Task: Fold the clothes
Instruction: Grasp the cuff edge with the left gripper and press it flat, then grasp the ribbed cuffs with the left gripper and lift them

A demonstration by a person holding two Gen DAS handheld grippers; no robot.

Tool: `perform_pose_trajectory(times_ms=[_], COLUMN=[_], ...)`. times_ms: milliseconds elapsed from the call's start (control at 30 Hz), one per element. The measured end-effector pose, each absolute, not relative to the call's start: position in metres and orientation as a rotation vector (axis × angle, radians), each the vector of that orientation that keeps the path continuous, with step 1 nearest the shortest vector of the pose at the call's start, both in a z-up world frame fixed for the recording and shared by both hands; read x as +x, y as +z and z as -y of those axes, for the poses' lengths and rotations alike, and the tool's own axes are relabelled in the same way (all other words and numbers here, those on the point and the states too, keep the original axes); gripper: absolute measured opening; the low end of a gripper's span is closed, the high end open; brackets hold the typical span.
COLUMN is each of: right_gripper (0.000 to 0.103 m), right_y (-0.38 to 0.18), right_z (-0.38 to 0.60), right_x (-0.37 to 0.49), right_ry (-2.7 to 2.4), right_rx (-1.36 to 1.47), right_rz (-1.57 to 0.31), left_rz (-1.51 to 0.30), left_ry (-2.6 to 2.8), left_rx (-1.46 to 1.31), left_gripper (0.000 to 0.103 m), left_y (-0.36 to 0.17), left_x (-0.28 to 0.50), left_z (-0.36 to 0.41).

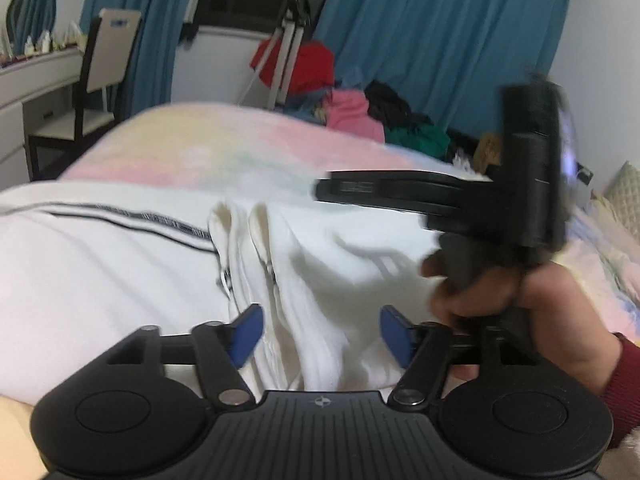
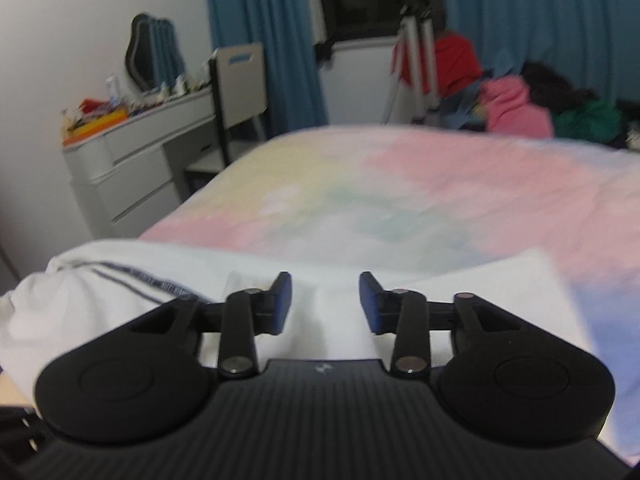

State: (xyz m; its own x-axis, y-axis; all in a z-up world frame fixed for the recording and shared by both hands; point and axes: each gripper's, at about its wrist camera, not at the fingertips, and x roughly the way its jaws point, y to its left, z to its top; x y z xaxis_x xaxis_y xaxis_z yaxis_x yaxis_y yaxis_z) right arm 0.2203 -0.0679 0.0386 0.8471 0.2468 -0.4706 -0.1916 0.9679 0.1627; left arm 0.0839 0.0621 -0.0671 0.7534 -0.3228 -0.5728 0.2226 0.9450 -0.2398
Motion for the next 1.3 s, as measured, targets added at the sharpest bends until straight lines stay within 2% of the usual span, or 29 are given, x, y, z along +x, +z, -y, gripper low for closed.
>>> perform_pose_trajectory(times_ms=[67, 133, 267, 333, 433, 467, 533, 700, 933, 1067, 1300], right_gripper=[0.063, 0.071, 0.070, 0.070, 0.072, 0.082, 0.091, 0.091, 0.091, 0.091, 0.091], right_y=[0.052, 0.062, 0.073, 0.075, 0.074, 0.073, 0.074, 0.072, 0.062, 0.054, 0.042], right_z=[0.078, 0.086, 0.095, 0.099, 0.104, 0.106, 0.109, 0.107, 0.110, 0.110, 0.109], right_x=[0.205, 0.187, 0.152, 0.134, 0.112, 0.106, 0.095, 0.083, 0.088, 0.092, 0.096], right_ry=[0.213, 0.197, 0.183, 0.179, 0.155, 0.146, 0.136, 0.110, 0.116, 0.105, 0.090], right_rx=[0.129, 0.144, 0.133, 0.137, 0.154, 0.162, 0.180, 0.151, 0.167, 0.175, 0.166], right_rz=[-0.485, -0.463, -0.432, -0.429, -0.445, -0.446, -0.424, -0.382, -0.351, -0.361, -0.346], left_rz=[-0.624, -0.592, -0.567, -0.552, -0.531, -0.530, -0.530, -0.590, -0.767, -0.765, -0.701], left_ry=[-0.280, -0.260, -0.227, -0.218, -0.193, -0.184, -0.167, -0.090, 0.122, 0.224, 0.408], left_rx=[-0.143, -0.110, -0.087, -0.096, -0.090, -0.086, -0.083, -0.208, -0.704, -0.944, -1.198], left_gripper=[0.080, 0.081, 0.091, 0.100, 0.103, 0.103, 0.103, 0.103, 0.102, 0.098, 0.092], left_y=[-0.060, -0.054, -0.046, -0.040, -0.035, -0.034, -0.033, -0.035, -0.066, -0.082, -0.103], left_x=[0.075, 0.067, 0.057, 0.049, 0.038, 0.036, 0.031, 0.038, 0.045, 0.036, 0.036], left_z=[-0.063, -0.062, -0.059, -0.060, -0.061, -0.063, -0.066, -0.097, -0.188, -0.236, -0.315])
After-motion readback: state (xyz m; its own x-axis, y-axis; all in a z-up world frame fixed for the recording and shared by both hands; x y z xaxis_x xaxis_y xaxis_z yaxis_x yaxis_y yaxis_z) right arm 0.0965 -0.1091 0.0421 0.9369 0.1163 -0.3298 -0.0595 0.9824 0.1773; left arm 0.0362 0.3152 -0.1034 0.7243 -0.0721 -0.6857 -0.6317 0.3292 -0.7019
